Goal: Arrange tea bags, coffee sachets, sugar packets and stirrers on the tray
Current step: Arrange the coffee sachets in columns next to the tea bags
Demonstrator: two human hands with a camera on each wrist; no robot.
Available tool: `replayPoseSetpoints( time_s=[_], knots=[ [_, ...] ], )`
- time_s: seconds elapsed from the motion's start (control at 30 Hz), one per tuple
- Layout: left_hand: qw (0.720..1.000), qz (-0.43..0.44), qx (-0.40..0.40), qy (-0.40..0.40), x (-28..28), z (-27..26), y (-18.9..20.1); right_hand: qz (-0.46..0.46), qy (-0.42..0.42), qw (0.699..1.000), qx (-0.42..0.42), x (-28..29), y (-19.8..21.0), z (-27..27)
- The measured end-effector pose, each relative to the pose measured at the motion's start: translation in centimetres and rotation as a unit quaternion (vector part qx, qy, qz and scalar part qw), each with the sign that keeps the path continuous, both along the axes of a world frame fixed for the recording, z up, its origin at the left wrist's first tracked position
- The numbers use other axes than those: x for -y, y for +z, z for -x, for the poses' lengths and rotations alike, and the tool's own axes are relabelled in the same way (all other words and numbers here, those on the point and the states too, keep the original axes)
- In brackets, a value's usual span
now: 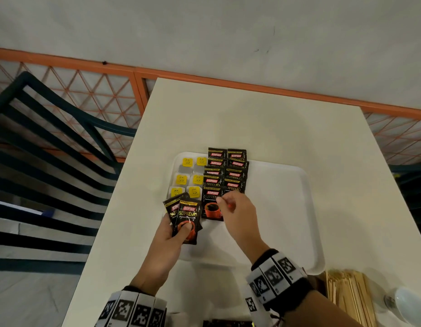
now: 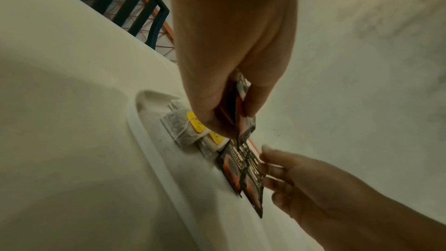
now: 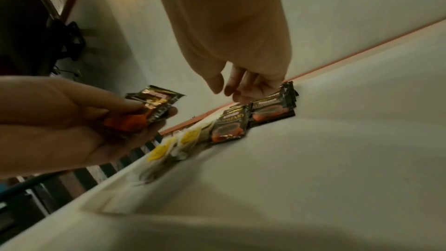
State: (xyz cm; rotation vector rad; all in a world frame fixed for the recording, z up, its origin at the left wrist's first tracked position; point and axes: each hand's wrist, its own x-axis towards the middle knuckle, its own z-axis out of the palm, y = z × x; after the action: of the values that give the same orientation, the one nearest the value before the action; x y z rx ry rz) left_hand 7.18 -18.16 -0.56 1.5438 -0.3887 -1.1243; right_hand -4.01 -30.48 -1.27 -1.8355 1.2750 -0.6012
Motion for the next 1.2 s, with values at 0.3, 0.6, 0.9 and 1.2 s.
replayPoseSetpoints(
  time_s=[0.3,0.6,0.9,1.2],
  knots=[
    [0.993,0.004,-0.12,0.018,1.2,1.8,1.1,-0.158,0.052,0.984,0.062,-3.5,1.0,1.3],
    [0.98,0.035,-0.187,0.052,2.2,3.8,1.4,-0.068,0.006,0.989,0.13,-3.3,0.6,3.2],
    [0.988,0.007,-0.131,0.086,3.0,3.5,0.9,-0.129,0.0,0.973,0.192,-1.9,0.1,4.7],
    [0.943,-0.094,0.312,-0.065,4.4,1.9,-0.2,-0.173,-0.094,0.975,0.105,2.4,-1.5,5.3]
  ],
)
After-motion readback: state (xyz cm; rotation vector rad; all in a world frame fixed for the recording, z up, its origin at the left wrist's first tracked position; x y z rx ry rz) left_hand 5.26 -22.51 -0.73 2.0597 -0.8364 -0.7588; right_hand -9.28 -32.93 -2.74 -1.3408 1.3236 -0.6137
